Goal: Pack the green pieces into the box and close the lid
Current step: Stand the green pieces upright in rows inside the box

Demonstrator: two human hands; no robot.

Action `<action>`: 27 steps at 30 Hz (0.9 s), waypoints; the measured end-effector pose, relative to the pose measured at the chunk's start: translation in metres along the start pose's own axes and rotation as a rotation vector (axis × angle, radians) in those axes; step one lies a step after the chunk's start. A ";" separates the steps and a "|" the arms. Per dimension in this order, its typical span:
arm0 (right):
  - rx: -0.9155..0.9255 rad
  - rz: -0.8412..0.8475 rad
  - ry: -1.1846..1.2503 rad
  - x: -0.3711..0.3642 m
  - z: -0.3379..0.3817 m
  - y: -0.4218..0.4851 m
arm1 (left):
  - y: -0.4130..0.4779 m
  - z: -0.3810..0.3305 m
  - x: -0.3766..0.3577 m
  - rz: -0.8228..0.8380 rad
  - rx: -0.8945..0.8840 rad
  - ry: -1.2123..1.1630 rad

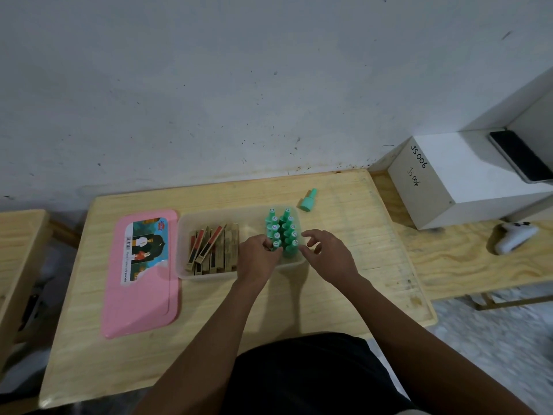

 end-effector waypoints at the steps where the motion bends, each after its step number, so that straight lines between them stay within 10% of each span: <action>1: -0.006 0.000 0.009 0.000 -0.001 0.000 | 0.000 0.000 -0.001 -0.009 -0.004 -0.001; 27: -0.042 0.004 0.156 0.005 -0.014 0.004 | 0.004 -0.001 -0.004 0.000 -0.047 0.055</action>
Point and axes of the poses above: each hand's wrist, its own y-axis towards the middle knuckle, its own x-axis out of the back of the hand, z = x × y, the point moved 5 cm from there along y, towards the middle knuckle, and after that the axes turned 10 degrees about x, right-handed, at the moved point
